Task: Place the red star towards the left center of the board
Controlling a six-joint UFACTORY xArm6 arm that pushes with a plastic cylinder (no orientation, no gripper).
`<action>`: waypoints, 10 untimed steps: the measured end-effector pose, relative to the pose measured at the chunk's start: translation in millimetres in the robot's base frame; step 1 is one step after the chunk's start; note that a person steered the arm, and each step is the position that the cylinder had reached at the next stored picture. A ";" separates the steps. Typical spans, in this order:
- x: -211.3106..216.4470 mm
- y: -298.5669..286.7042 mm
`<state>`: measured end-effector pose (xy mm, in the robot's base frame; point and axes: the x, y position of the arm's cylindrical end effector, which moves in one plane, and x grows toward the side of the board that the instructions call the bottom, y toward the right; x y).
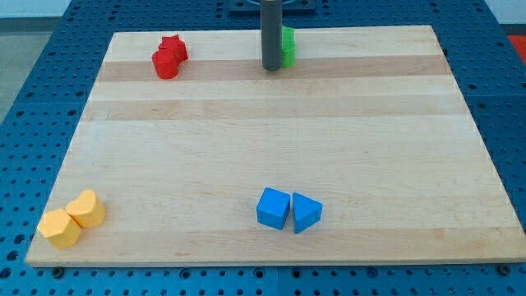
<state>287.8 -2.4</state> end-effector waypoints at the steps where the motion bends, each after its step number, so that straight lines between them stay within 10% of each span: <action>1: 19.4 -3.5; 5: 73.3 -47.1; 10: -77.4 -147.7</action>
<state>210.4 -150.0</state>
